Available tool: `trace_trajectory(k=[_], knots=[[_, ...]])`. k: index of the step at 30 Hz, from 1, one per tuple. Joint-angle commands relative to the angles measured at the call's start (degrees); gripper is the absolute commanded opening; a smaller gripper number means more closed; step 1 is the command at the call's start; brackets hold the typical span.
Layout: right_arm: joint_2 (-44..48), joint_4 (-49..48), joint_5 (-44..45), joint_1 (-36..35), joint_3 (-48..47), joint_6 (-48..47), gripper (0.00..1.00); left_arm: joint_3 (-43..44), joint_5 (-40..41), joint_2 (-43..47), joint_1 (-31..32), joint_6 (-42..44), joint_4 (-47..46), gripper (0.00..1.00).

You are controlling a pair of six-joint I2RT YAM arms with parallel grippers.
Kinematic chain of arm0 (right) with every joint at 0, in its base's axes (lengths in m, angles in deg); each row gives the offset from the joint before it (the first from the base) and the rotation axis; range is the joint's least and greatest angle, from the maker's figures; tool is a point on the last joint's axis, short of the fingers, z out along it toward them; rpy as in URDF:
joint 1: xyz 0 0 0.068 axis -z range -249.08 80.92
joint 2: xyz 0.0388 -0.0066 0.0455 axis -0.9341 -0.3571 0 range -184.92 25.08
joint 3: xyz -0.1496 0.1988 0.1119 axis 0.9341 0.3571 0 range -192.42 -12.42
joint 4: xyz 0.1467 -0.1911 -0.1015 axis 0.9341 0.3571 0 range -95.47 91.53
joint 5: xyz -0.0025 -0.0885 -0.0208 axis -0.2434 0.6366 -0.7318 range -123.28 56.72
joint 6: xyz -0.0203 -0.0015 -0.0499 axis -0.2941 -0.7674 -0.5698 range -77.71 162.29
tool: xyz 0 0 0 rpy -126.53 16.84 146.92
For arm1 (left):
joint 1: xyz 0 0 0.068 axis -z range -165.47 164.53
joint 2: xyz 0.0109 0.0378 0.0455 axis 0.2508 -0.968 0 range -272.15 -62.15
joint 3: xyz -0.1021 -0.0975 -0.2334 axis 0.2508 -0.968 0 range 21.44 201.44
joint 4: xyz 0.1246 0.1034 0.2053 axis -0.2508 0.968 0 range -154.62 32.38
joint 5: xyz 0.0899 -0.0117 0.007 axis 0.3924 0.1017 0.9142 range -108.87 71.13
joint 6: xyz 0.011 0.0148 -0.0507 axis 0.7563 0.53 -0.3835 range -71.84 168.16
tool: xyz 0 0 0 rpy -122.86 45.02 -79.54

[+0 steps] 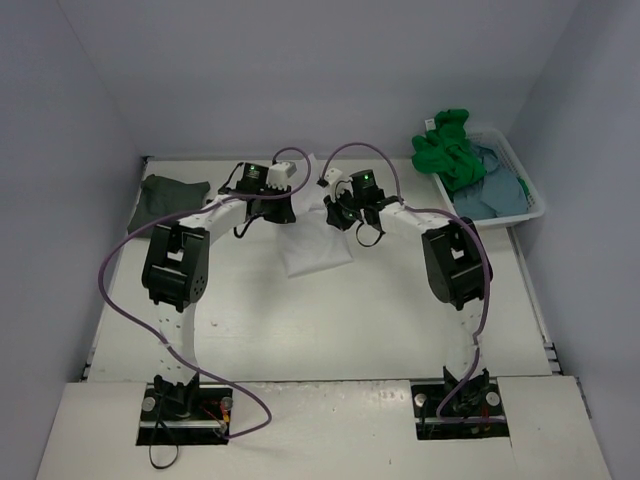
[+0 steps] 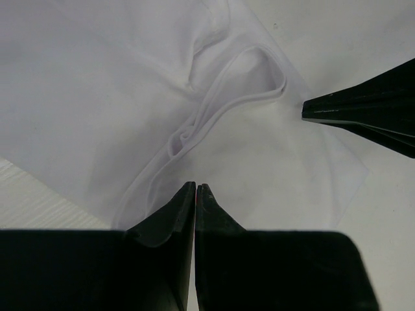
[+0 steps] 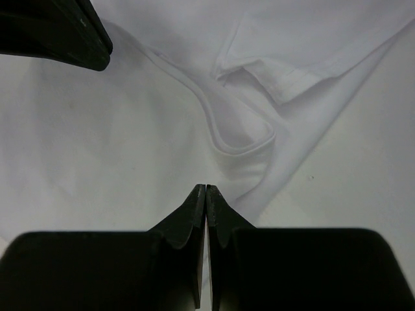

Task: Fold and stack the t-shirts
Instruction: Smooth out the 2/3-rectangle-folded T-shirt at the center of the board.

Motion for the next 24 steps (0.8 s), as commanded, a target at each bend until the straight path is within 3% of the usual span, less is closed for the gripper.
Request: trace_trajectory(k=[1,17,24], knots=[[-0.84,-1.2,-3.43,0.5,-3.02,1.67,0.0,1.73,1.87,0.79,-0.03,1.87,-0.49,0.0],[-0.49,-0.59,-3.17,0.93,0.85,0.36,0.0,0.85,3.98,-1.93,-0.11,4.25,-0.75,0.0],[-3.83,7.48,0.95,1.11,-4.94,1.41,0.0,4.27,3.63,-4.57,-0.03,3.46,0.3,0.0]])
